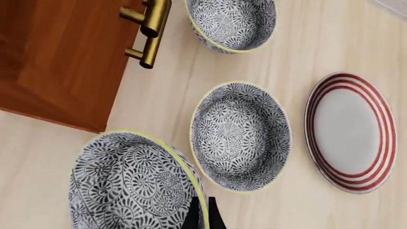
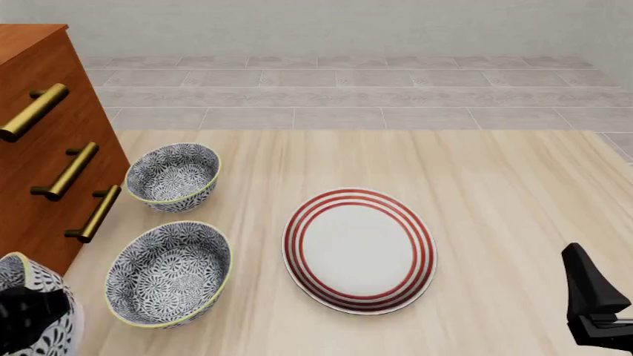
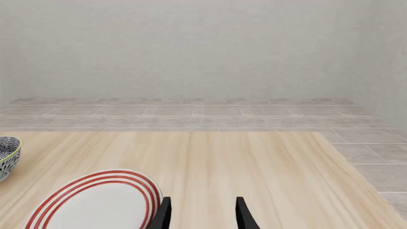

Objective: Put the bowl at the front on the plate.

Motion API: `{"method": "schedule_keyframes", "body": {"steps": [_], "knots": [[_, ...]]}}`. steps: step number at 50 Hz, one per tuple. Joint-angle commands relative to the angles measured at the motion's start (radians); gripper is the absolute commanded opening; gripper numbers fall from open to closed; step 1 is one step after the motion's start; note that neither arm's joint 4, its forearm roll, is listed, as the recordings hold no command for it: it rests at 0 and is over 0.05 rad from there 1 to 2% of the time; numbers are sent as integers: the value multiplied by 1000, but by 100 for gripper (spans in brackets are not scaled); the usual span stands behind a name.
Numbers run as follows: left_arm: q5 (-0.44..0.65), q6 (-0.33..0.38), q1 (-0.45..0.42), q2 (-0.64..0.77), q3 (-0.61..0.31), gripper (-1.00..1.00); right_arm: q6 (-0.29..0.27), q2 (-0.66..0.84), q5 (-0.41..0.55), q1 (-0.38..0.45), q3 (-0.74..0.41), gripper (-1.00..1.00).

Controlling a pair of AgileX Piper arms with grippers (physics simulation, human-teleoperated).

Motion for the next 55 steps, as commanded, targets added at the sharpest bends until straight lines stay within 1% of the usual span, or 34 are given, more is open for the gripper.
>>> {"method": "schedule_keyframes", "body": {"steps": [1,6,14,17,21,26,28,29,33,37,42,55], "knots": [[14,-14,-36,13,-63,-100,0,-5,4,0,0,100],[23,-30,-60,18,-85,-100,0,-5,4,0,0,100],[23,-35,-88,33,-111,-100,0,-5,4,0,0,100],[24,-52,-115,50,-143,-100,0,-5,4,0,0,100],[23,-49,-130,63,-163,-100,0,-5,4,0,0,100],[24,-28,-134,77,-172,-100,0,-4,4,0,0,100],[30,-25,-140,86,-188,-100,0,-5,4,0,0,100],[35,-23,-150,97,-216,-100,0,-5,4,0,0,100],[44,-7,-162,122,-263,-100,0,-4,4,0,0,100],[42,0,-176,140,-282,-100,0,-5,4,0,0,100],[32,27,-186,179,-304,-100,0,-5,4,0,0,100],[4,34,-256,265,-366,-100,0,-5,4,0,0,100]]}}
